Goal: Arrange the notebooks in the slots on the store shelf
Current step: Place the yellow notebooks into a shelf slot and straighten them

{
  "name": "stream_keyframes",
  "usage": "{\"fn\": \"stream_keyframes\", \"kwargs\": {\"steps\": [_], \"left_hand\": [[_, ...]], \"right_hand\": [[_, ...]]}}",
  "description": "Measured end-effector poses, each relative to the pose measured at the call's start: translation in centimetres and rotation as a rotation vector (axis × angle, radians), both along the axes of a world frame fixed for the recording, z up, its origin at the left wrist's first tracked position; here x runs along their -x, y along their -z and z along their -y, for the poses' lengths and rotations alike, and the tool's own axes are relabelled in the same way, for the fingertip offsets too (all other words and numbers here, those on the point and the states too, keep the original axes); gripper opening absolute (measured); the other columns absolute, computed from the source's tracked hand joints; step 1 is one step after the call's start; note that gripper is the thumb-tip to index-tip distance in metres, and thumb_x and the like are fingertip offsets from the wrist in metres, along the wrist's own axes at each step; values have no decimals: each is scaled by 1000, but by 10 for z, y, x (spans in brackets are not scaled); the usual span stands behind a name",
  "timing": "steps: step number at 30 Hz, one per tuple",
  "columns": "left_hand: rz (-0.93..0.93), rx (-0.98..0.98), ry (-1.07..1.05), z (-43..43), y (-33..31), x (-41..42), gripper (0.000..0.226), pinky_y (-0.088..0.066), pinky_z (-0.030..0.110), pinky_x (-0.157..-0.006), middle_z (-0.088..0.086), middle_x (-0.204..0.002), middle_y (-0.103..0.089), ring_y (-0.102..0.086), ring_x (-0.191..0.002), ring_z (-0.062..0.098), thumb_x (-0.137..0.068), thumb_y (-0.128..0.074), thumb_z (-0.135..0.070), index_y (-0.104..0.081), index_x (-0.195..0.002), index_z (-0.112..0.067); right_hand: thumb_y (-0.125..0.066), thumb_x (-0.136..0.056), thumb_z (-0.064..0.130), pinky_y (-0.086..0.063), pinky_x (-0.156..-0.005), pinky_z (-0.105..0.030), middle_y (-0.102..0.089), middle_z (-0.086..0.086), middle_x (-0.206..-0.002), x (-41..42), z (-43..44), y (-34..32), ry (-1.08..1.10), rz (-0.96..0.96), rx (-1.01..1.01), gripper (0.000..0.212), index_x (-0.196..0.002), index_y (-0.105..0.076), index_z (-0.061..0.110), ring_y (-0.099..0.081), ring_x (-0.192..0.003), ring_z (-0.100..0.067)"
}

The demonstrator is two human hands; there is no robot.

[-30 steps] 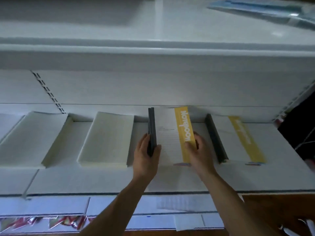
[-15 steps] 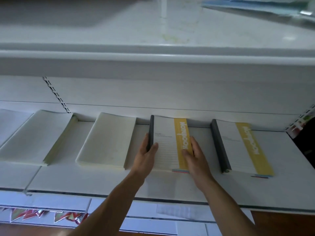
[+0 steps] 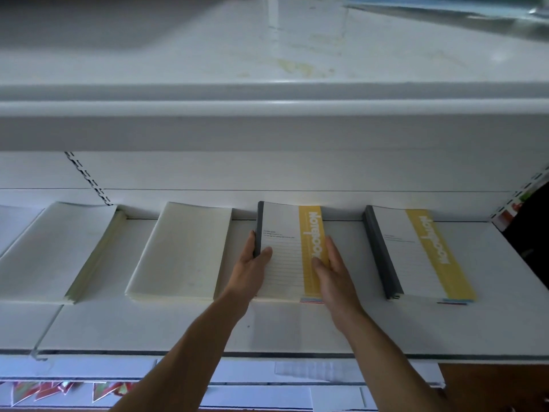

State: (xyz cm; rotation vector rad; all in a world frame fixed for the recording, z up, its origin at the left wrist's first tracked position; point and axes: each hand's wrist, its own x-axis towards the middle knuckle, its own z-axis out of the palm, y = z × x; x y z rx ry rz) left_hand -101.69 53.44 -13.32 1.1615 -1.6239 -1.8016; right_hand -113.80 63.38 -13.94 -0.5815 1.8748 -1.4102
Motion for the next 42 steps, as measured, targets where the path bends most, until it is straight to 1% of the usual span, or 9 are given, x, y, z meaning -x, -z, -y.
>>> {"fn": "stream_keyframes", "kwargs": {"steps": [5, 8, 17, 19, 22, 25, 28, 31, 42], "left_hand": [[-9, -27, -12, -1, 3, 1, 38, -55, 29, -76, 3, -112, -65, -65, -98, 20, -101, -47, -28, -43, -138, -31], [-16, -53, -29, 0, 0, 0, 36, -56, 41, -87, 4, -114, -66, -65, -102, 23, -99, -50, -33, -46, -135, -32], [31, -68, -47, -8, -24, -6, 53, -48, 48, -99, 7, -126, -60, -58, -112, 29, -88, -59, -51, -44, -133, -26], [46, -41, -70, -8, -30, -15, 73, -39, 41, -106, 0, -138, -50, -51, -121, 22, -82, -62, -59, -36, -142, -26], [16, 79, -54, -13, -43, -43, 54, -33, 26, -98, -9, -131, -46, -44, -119, 9, -95, -57, -36, -39, -145, -27], [119, 318, -54, -9, -56, -90, 30, -41, 6, -78, -11, -111, -63, -59, -98, 4, -93, -62, -31, -60, -122, -27], [432, 590, -83, 8, -64, -157, 20, -46, 14, -75, -16, -96, -64, -61, -83, -1, -91, -61, -36, -65, -110, -30], [745, 774, -89, 21, -76, -251, 26, -50, 29, -84, -13, -106, -65, -63, -98, 14, -90, -56, -41, -64, -112, -30], [1118, 609, -425, 36, -85, -602, 29, -47, 30, -81, -6, -115, -63, -61, -101, 20, -93, -47, -42, -59, -114, -27]], "right_hand": [[-42, -102, 19, -40, -102, -26, -40, 15, -138, -4, -1, -3, -46, 25, 6, 60, -152, -12, 34, -46, -124, -10], [-44, -101, 19, -39, -109, -36, -44, 12, -144, -2, -2, -1, -41, 11, 4, 60, -152, -17, 36, -48, -126, -12], [-45, -100, 21, -50, -85, -30, -65, 8, -111, 6, -7, -15, -116, -25, -27, 21, -118, -48, 30, -64, -101, -14], [-47, -98, 24, -50, -87, -37, -64, 5, -116, 9, -8, -20, -107, -94, -58, 17, -114, -49, 28, -63, -107, -21], [-49, -96, 23, -42, -97, -32, -53, -1, -136, 4, -3, -35, -33, -378, -128, 38, -134, -48, 21, -52, -122, -21], [-51, -93, 21, -39, -96, -30, -55, -4, -134, -20, 17, -54, -75, -689, -155, 38, -130, -54, 16, -51, -122, -21], [-52, -91, 21, -39, -97, -32, -57, -6, -131, -69, 51, -66, -252, -881, -179, 35, -125, -57, 14, -49, -122, -24], [-53, -91, 26, -41, -94, -32, -57, -8, -129, -151, 94, -74, -410, -1035, -156, 36, -124, -57, 14, -49, -121, -26], [-48, -92, 31, -42, -92, -34, -50, -2, -134, -522, 219, -88, -916, -1113, 29, 40, -130, -51, 19, -44, -123, -24]]}}
